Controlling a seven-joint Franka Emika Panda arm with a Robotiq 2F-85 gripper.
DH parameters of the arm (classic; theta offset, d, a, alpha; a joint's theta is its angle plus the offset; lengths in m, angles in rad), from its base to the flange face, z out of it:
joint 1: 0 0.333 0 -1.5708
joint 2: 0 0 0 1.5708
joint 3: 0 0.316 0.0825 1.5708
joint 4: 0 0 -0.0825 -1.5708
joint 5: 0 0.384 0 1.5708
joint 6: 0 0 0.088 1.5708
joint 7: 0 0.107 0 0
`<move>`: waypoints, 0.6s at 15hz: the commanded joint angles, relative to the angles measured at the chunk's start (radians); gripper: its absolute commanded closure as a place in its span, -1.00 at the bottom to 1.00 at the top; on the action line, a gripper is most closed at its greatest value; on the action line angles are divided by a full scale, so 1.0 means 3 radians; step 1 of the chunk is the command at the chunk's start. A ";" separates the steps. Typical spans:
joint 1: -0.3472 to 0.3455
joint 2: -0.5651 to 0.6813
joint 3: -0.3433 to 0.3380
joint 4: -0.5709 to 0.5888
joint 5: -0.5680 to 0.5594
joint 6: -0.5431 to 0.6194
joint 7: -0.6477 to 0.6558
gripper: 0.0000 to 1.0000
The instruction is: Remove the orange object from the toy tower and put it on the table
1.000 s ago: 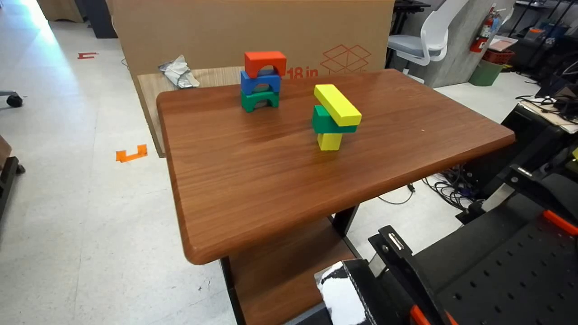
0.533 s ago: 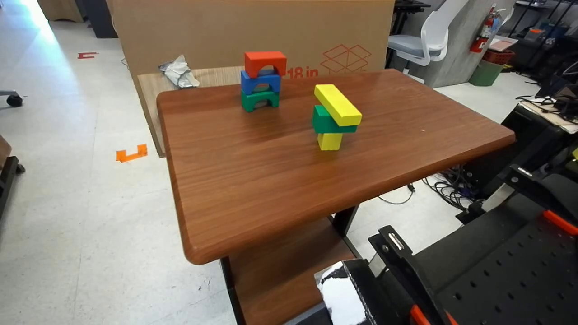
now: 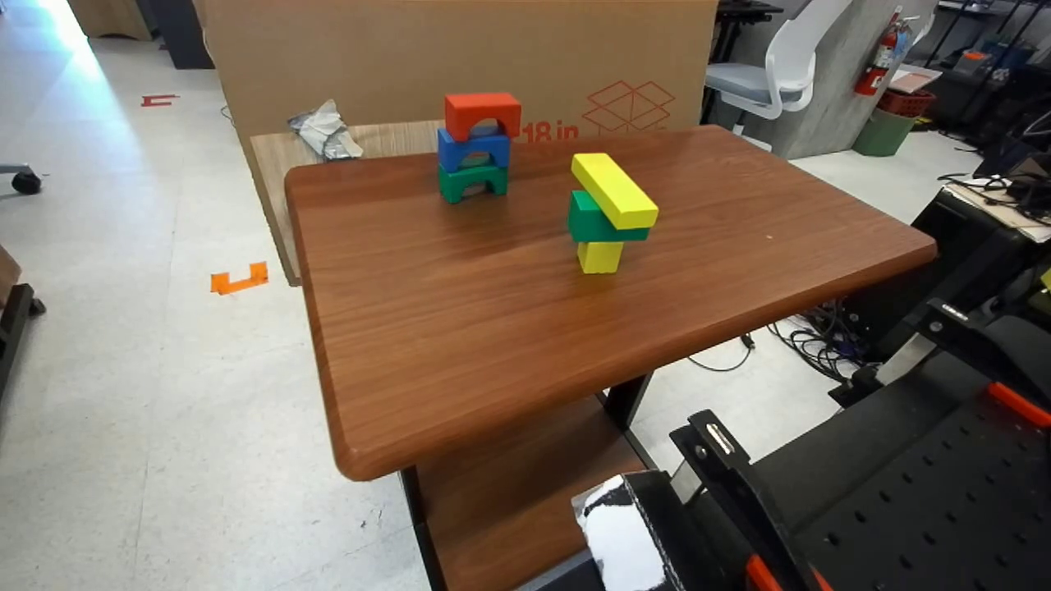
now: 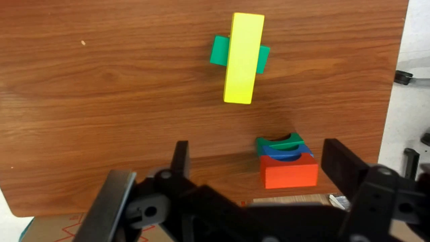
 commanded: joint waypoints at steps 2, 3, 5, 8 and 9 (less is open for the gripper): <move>0.0154 0.0417 -0.0013 0.0480 -0.0153 -0.0080 0.0057 -1.00; 0.0183 0.0483 -0.0016 0.0552 -0.0160 -0.0089 0.0063 -1.00; 0.0219 0.0611 -0.0010 0.0691 -0.0112 -0.0106 0.0030 -1.00; 0.0247 0.0775 -0.0008 0.0856 -0.0046 -0.0124 0.0005 -1.00; 0.0255 0.0821 -0.0014 0.0915 -0.0045 -0.0155 0.0004 -1.00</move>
